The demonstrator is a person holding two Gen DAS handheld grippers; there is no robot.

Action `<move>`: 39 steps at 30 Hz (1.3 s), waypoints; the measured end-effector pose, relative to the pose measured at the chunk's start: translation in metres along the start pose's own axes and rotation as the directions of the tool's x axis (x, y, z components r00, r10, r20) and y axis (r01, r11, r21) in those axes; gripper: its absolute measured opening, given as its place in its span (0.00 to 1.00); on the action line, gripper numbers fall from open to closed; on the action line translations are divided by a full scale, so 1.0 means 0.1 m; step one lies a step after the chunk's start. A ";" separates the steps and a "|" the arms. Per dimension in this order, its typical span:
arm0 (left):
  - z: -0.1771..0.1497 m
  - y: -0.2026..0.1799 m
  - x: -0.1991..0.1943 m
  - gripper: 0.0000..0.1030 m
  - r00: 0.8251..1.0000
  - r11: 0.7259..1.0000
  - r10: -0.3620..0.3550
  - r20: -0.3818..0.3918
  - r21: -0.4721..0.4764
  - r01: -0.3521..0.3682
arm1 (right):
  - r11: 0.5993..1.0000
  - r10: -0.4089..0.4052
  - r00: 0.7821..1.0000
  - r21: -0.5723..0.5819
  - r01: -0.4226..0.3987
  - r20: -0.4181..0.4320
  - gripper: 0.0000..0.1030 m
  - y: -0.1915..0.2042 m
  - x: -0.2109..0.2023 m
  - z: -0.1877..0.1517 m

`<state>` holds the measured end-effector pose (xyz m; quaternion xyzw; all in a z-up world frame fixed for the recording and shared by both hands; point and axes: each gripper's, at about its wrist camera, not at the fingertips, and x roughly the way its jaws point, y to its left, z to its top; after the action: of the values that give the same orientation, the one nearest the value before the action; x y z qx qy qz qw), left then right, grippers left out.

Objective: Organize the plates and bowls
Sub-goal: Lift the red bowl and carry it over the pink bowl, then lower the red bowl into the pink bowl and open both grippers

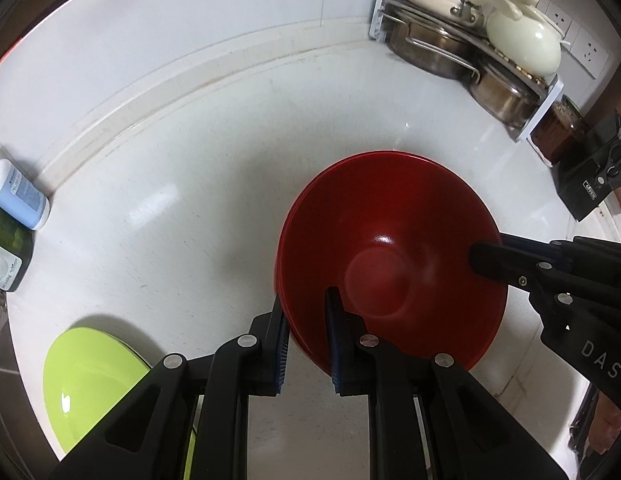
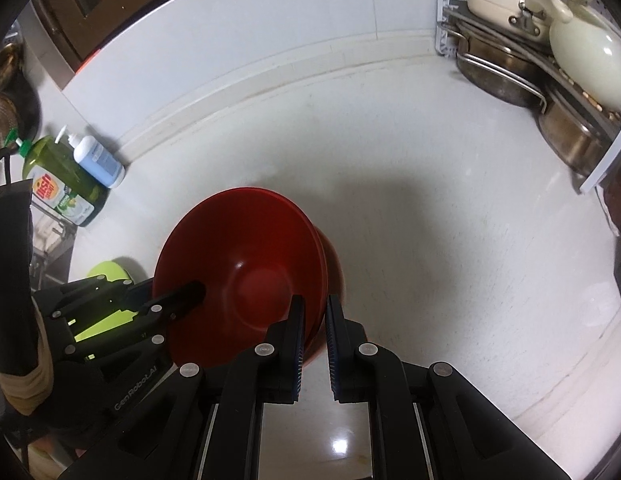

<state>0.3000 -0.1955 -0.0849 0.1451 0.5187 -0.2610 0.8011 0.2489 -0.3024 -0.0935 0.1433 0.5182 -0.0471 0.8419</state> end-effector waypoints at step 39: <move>0.03 -0.15 -0.03 0.66 0.995 0.989 0.098 0.030 0.107 -0.101 | 0.998 0.052 0.999 0.035 -0.051 -0.017 0.33 -0.12 0.13 -0.08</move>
<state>0.2927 -0.2079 -0.0802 0.2107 0.4861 -0.2501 0.8104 0.2455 -0.3104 -0.1101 0.1714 0.5211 -0.0329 0.8354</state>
